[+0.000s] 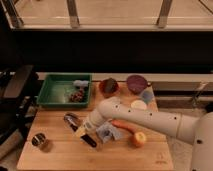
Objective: Place brush in table surface
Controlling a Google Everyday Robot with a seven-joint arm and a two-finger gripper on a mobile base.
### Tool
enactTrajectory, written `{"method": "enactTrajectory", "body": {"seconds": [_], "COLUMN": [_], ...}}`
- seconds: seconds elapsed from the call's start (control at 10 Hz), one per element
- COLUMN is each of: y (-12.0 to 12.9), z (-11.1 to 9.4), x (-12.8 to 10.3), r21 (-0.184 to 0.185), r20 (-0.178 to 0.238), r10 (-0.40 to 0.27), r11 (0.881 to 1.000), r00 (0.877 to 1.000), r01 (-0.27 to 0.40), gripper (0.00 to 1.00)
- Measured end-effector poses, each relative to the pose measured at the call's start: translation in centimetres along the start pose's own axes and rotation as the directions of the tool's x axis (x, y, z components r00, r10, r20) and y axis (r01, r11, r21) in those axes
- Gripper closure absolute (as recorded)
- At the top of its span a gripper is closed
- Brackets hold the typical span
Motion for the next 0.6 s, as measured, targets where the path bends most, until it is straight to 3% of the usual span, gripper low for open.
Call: {"method": "enactTrajectory", "body": {"seconds": [0.6], "y": [-1.7], "z": [0.9], "x": [1.3], "r21": [0.029], "r20": [-0.033], "r10": [0.037], "r11": [0.999], "r00": [0.999], "r01": [-0.036], "gripper": [0.28]}}
